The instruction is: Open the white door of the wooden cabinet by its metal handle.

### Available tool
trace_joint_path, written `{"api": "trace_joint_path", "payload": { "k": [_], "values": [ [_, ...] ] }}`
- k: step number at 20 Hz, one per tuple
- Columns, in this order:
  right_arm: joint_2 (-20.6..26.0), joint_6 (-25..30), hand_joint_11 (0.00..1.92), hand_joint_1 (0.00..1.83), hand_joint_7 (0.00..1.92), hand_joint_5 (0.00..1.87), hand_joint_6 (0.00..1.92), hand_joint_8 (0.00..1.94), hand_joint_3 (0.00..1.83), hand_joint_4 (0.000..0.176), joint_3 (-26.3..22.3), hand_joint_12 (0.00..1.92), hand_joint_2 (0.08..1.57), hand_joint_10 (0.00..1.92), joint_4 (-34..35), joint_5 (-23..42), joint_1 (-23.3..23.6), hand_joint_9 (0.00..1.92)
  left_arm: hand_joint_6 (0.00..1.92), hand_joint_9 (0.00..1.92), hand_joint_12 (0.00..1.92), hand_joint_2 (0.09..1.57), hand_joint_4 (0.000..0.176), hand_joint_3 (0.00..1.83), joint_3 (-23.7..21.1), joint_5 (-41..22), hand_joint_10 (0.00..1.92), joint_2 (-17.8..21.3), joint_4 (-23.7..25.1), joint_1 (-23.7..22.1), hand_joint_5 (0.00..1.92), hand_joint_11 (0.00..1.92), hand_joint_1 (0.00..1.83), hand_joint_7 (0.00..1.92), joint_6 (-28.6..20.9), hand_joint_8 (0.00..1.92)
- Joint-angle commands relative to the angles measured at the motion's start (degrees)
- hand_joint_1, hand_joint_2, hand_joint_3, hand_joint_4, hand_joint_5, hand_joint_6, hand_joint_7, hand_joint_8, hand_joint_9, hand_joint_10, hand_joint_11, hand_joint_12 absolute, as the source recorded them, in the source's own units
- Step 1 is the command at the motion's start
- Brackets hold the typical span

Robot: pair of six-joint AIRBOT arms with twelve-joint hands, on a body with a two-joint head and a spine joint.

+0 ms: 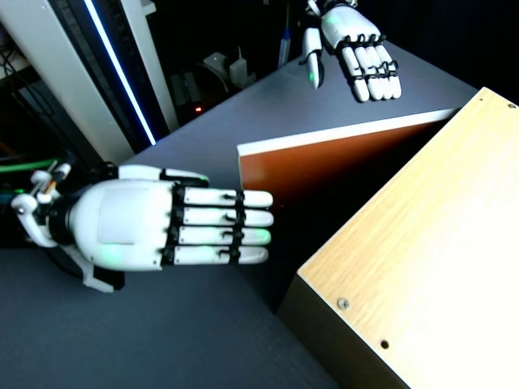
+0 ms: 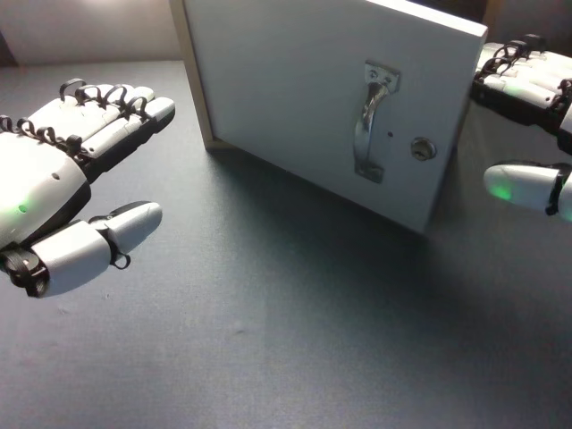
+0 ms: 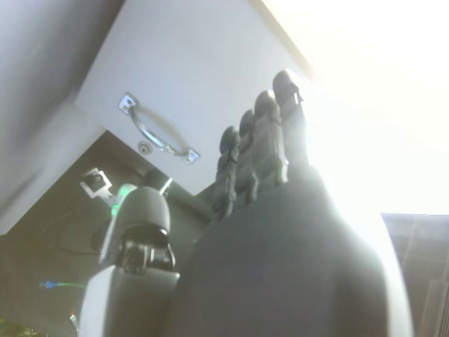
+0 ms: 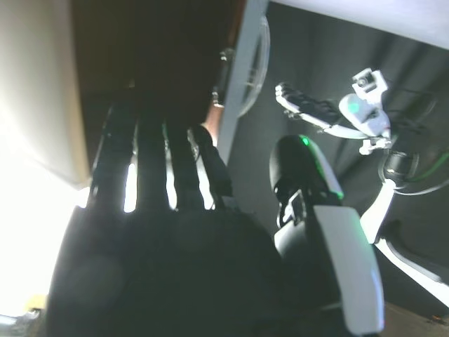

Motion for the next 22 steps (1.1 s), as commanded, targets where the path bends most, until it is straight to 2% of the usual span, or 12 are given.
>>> {"api": "trace_joint_path", "payload": {
  "k": [1, 5, 8, 12, 17, 19, 20, 22],
  "values": [
    [0.30, 0.19, 0.02, 0.16, 0.00, 0.00, 0.00, 0.00, 0.00, 0.000, -0.40, 0.01, 1.43, 0.00, 1.16, 7.64, 0.77, 0.00, 0.00, 0.07, 0.20, 1.51, 0.000, 0.00, -0.06, -8.06, 0.00, 0.37, -0.09, -0.05, 0.07, 0.03, 0.18, 0.05, -0.20, 0.00],
    [0.34, 0.58, 0.00, 0.19, 0.00, 0.00, 0.00, 0.00, 0.00, 0.000, -1.22, 0.00, 1.44, 0.00, -0.98, 8.06, 0.77, 0.00, 0.00, 0.08, 0.21, 1.49, 0.000, 0.00, -0.38, -8.96, 0.00, 0.81, -0.09, 0.40, 0.08, 0.04, 0.24, 0.06, -0.23, 0.00],
    [0.35, 0.90, 0.00, 0.09, 0.00, 0.01, 0.00, 0.00, 0.00, 0.000, -1.59, 0.00, 1.43, 0.00, -2.90, 8.06, 0.77, 0.00, 0.00, 0.08, 0.23, 1.50, 0.000, 0.00, -0.67, -9.58, 0.00, 1.02, -0.14, 0.67, 0.09, 0.05, 0.27, 0.07, -0.23, 0.00],
    [0.33, 2.21, 0.00, 0.33, 0.00, 0.02, 0.01, 0.00, 0.00, 0.000, -2.05, 0.00, 1.45, 0.00, -5.49, 8.06, 0.78, 0.00, 0.00, 0.10, 0.35, 1.49, 0.000, 0.00, -0.78, -10.04, 0.00, 1.29, -0.71, 0.98, 0.09, 0.00, 0.33, 0.08, -0.23, 0.00],
    [-0.33, 3.90, 0.02, 0.30, 0.00, 0.00, 0.00, 0.00, 0.00, 0.000, -2.49, 0.01, 1.46, 0.00, -8.70, 7.65, 0.78, 0.00, 0.00, 0.09, 0.35, 1.50, 0.000, 0.00, -1.02, -10.61, 0.00, 1.69, -1.71, 1.54, 0.09, 0.00, 0.38, 0.08, -0.03, 0.00],
    [-0.99, 3.96, 0.03, 0.41, 0.00, 0.00, 0.00, 0.00, 0.00, 0.000, -2.47, 0.01, 1.43, 0.00, -9.84, 6.80, 0.79, 0.00, 0.00, 0.08, 0.30, 1.50, 0.000, 0.00, -1.27, -11.29, 0.00, 2.07, -2.73, 2.42, 0.08, 0.00, 0.39, 0.08, 0.17, 0.00],
    [-1.22, 4.05, 0.06, 0.45, 0.02, 0.03, 0.01, 0.01, 0.00, 0.000, -2.47, 0.03, 1.42, 0.01, -10.10, 6.70, 0.82, 0.03, 0.00, 0.07, 0.25, 1.50, 0.000, 0.00, -1.34, -11.44, 0.00, 2.17, -2.92, 2.63, 0.09, 0.00, 0.45, 0.07, 0.17, 0.00],
    [-1.92, 4.13, 0.02, 0.42, 0.00, 0.00, 0.00, 0.00, 0.00, 0.000, -2.46, 0.01, 1.45, 0.00, -10.35, 6.69, 0.92, 0.00, 0.00, 0.06, 0.23, 1.51, 0.000, 0.00, -1.42, -11.48, 0.00, 2.28, -3.26, 3.03, 0.08, 0.00, 0.45, 0.06, 0.17, 0.00]
  ]
}}
